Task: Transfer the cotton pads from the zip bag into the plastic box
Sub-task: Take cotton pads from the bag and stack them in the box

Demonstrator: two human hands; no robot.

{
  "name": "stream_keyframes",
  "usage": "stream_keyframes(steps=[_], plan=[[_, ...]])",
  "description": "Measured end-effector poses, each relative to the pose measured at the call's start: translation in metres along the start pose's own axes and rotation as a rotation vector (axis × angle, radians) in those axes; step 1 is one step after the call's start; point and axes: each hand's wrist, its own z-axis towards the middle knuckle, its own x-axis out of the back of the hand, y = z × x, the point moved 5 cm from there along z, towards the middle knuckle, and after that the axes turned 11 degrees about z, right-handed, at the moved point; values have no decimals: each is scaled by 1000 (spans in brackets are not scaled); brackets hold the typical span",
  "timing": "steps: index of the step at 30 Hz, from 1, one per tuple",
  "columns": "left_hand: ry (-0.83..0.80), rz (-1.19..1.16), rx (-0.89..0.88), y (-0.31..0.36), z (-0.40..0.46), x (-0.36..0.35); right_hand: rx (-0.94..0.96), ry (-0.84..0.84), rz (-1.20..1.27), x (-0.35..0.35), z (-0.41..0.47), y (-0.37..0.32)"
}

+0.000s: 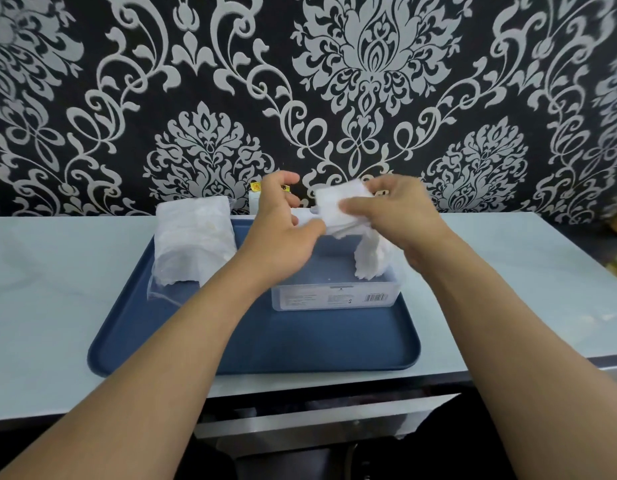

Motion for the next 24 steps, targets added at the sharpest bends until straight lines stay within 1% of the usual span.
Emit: stream_keyframes(steps=[1, 2, 4, 7, 11, 14, 16, 24], plan=[[12, 205, -84, -3, 0, 3, 8, 97, -146, 9, 5, 2], [16, 336, -142, -6, 0, 4, 1, 148, -269, 12, 6, 3], [-9, 444, -170, -11, -2, 5, -45, 117, -430, 2, 7, 7], [-79, 555, -209, -11, -4, 0, -46, 73, -553, -13, 7, 12], [-174, 646, -213, -12, -7, -6, -68, 74, -539, -9, 13, 9], [-192, 693, -223, -10, -8, -9, -103, 20, -650, -9, 13, 8], [-191, 718, -224, -8, -10, -10, -105, 14, -724, -11, 11, 12], [-225, 772, -201, -8, -14, -14, 2, 156, -886, -8, 12, 24]])
